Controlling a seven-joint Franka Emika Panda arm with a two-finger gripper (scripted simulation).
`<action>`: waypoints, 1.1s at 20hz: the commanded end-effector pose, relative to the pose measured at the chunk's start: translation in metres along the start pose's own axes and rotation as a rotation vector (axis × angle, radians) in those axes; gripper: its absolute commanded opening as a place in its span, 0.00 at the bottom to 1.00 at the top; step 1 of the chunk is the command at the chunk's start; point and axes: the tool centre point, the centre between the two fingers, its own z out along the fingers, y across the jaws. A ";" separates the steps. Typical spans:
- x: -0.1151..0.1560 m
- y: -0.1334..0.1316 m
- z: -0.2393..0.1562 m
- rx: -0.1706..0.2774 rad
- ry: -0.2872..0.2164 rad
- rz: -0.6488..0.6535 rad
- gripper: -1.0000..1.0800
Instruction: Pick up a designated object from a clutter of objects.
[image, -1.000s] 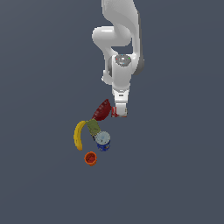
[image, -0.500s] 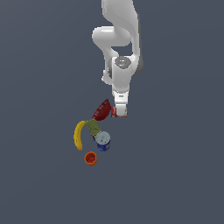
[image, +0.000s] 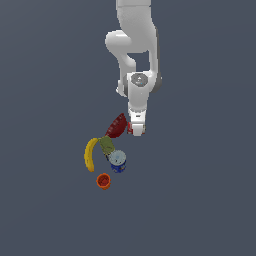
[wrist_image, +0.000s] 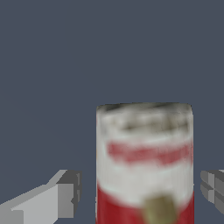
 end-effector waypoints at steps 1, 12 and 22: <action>0.000 0.000 0.005 -0.001 0.000 0.000 0.96; 0.000 0.001 0.008 -0.001 -0.001 -0.001 0.00; -0.002 0.002 0.000 -0.003 -0.001 -0.001 0.00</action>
